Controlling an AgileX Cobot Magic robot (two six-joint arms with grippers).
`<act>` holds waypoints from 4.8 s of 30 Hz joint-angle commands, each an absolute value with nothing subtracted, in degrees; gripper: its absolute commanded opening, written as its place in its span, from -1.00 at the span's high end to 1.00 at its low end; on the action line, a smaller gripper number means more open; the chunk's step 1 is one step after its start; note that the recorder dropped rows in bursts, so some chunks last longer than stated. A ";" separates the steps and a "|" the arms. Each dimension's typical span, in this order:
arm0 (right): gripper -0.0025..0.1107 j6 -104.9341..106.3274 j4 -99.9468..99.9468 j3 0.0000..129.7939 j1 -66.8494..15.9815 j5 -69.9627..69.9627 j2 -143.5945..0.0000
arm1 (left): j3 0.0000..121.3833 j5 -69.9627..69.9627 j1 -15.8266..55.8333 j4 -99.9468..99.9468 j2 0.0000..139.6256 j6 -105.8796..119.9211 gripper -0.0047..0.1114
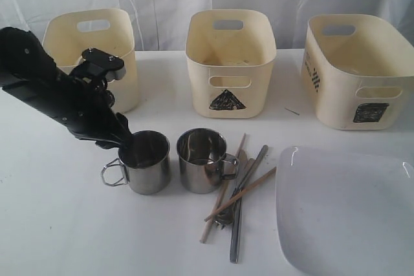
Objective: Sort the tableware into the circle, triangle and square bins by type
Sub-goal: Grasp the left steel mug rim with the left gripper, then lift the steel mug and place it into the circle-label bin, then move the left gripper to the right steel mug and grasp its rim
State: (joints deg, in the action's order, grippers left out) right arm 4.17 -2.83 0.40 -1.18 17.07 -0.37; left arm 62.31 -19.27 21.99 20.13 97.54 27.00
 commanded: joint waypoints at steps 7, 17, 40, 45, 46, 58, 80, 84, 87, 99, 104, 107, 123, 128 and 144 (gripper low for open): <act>0.96 4.24 -2.88 0.00 -1.36 16.79 0.00 | 62.14 -15.84 22.40 22.73 101.45 27.19 -0.08; 0.96 4.24 -2.88 0.00 -1.36 16.79 0.00 | 62.14 -14.44 22.40 23.82 104.56 27.19 -0.04; 0.96 4.24 -2.88 0.00 -1.36 16.79 0.00 | 62.14 -22.34 21.98 15.74 97.41 25.47 0.92; 0.96 4.24 -2.88 0.00 -1.36 16.79 0.00 | 62.14 -23.31 21.97 15.84 91.88 25.33 0.92; 0.96 4.24 -2.88 0.00 -1.36 16.79 0.00 | 62.14 -23.71 21.97 15.84 90.85 25.33 0.92; 0.96 4.24 -2.88 0.00 -1.36 16.79 0.00 | 70.81 -27.26 21.97 12.42 82.66 25.71 0.92; 0.96 4.24 -2.88 0.00 -1.36 16.79 0.00 | 96.50 -2.53 7.34 -5.05 108.03 13.85 0.92; 0.96 4.24 -2.88 0.00 -1.36 16.79 0.00 | 98.14 0.42 7.34 -5.17 113.29 13.85 0.89; 0.96 4.24 -2.88 0.00 -1.36 16.79 0.00 | 98.14 2.26 7.34 -4.78 114.79 13.11 0.49; 0.96 4.24 -2.88 0.00 -1.36 16.79 0.00 | 98.23 -4.72 7.34 -4.78 111.88 8.71 0.19; 0.96 4.24 -2.88 0.00 -1.36 16.79 0.00 | 97.47 -19.63 8.60 1.01 107.59 9.28 0.24; 0.96 4.24 -2.88 0.00 -1.36 16.79 0.00 | 95.14 -26.34 11.23 8.88 104.43 17.15 0.24; 0.96 4.24 -2.88 0.00 -1.36 16.79 0.00 | 87.42 -36.82 28.09 14.55 103.05 21.78 0.00; 0.96 4.24 -2.78 0.00 -1.36 16.79 0.00 | 87.42 -37.67 28.17 15.51 105.74 21.41 -0.03; 0.96 4.24 -2.78 0.00 -1.36 16.79 0.00 | 87.42 -35.15 33.88 19.49 108.53 23.08 -0.03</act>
